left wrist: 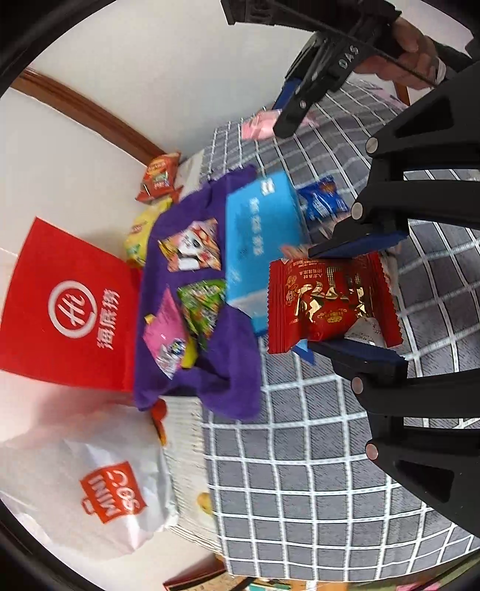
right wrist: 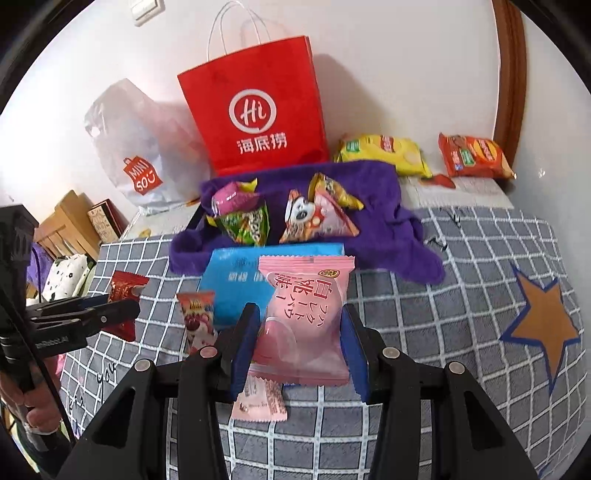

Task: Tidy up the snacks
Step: 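Carry both held packs up and over onto the purple towel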

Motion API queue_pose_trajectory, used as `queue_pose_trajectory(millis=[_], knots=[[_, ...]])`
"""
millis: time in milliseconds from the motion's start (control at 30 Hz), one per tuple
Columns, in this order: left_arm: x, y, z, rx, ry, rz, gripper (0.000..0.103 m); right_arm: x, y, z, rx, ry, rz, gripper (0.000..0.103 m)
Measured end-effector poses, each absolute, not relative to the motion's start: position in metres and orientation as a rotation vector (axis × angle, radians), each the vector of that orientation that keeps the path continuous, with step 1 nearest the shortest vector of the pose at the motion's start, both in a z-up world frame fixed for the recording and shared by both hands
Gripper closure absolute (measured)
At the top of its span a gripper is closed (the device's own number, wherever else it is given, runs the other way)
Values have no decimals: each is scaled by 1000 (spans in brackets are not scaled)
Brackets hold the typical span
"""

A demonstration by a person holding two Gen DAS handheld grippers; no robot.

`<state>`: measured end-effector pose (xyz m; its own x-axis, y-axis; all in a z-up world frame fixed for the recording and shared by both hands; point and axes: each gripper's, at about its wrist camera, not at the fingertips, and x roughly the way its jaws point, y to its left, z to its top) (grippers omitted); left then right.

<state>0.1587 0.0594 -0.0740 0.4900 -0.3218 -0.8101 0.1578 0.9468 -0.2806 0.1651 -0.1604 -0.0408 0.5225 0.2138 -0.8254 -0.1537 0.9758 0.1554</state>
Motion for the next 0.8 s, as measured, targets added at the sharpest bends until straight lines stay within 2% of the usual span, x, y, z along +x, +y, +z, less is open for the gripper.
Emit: queue_pose_trajectory(millis=[800], knots=[[209,16,-19,-116,921,-372,64,234,-163,-15,66,954,260,58]])
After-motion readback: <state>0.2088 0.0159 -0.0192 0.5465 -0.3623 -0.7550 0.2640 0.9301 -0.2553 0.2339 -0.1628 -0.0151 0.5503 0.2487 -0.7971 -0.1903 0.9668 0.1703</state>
